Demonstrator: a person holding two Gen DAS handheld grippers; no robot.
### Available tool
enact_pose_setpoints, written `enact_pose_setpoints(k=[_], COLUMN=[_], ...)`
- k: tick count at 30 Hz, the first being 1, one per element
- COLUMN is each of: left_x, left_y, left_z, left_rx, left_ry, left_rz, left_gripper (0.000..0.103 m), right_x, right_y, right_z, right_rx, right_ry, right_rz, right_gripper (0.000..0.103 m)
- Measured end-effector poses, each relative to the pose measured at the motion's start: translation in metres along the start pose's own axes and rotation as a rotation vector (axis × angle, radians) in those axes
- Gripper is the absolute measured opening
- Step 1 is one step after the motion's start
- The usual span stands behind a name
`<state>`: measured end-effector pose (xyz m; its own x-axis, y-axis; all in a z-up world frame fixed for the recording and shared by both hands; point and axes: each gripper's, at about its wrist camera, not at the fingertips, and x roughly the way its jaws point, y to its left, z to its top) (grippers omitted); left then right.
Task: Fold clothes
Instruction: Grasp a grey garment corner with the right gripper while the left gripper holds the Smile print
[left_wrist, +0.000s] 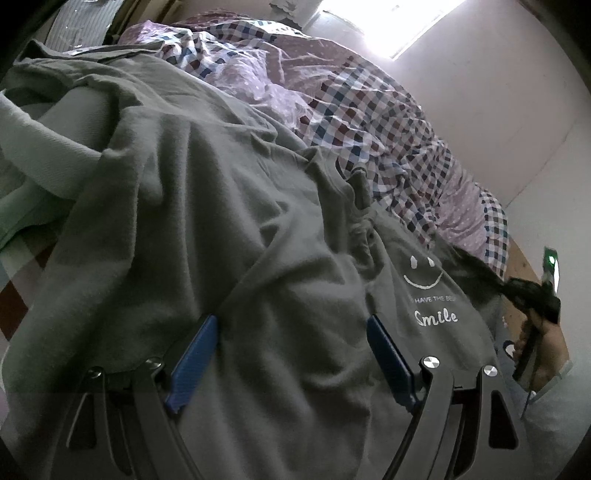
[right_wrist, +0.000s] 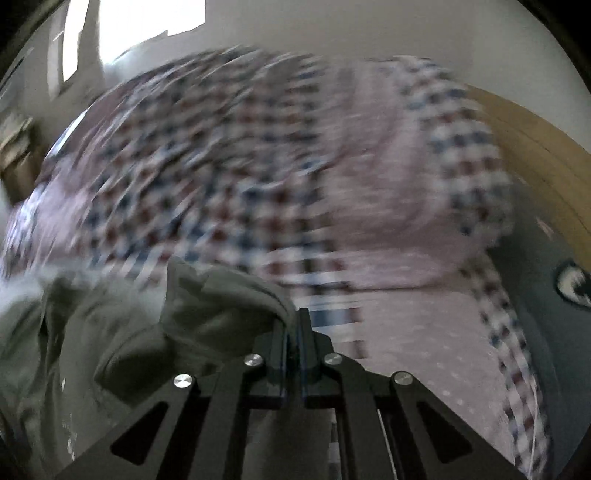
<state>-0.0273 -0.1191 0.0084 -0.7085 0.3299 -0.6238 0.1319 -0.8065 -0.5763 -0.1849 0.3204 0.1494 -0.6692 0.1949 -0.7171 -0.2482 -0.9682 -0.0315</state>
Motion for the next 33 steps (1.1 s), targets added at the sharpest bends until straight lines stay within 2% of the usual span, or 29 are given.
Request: enact_pose_setpoints(k=[3,8,11,13,15,16,18,20,22,28,33], left_x=[0.000,0.000,0.001,0.002,0.002,0.001,0.000,0.000,0.001,0.001,0.002], left_y=[0.000,0.001,0.001,0.000,-0.001,-0.001,-0.001,-0.001,-0.001,-0.005,-0.004], left_z=[0.000,0.002,0.002,0.002,0.001,0.001,0.001,0.001,0.001,-0.001,-0.002], left_rx=[0.000,-0.004,-0.002,0.004,0.013,0.017,0.021,0.021,0.021,0.043,0.051], left_ry=[-0.004,-0.008,-0.007,-0.005,-0.004,-0.004,-0.005,-0.004,-0.004,-0.007,-0.007], left_rz=[-0.004,-0.007,-0.006,-0.002,0.001,0.001,0.000,-0.001,0.000,0.014,0.022], left_gripper=[0.085,0.085,0.085,0.085,0.085,0.085,0.085,0.085,0.085,0.085,0.085], right_x=[-0.008,-0.030,-0.044,-0.045,-0.036,-0.029,-0.026,-0.031,-0.034,-0.013,0.008], right_y=[-0.038,-0.099,-0.127,-0.140,-0.153,-0.160,-0.173,-0.190,-0.203,-0.224,-0.214], right_z=[0.006,0.001,-0.011,-0.026,-0.039,-0.046,-0.056,-0.068,-0.081,-0.112,-0.106], right_rx=[0.095,0.274,0.377,0.428,0.446,0.451,0.469,0.508,0.531,0.553,0.469], right_ry=[-0.010,-0.054,-0.089,-0.068,-0.014,0.019,0.038,0.037,0.037,0.118,0.146], right_rz=[-0.047,-0.070,-0.028,-0.013,-0.016,-0.020,-0.003,-0.009,-0.009,0.002,0.058], right_gripper=[0.003,0.003,0.003,0.006,0.018,0.033,0.038,0.049,0.050,0.051,0.051])
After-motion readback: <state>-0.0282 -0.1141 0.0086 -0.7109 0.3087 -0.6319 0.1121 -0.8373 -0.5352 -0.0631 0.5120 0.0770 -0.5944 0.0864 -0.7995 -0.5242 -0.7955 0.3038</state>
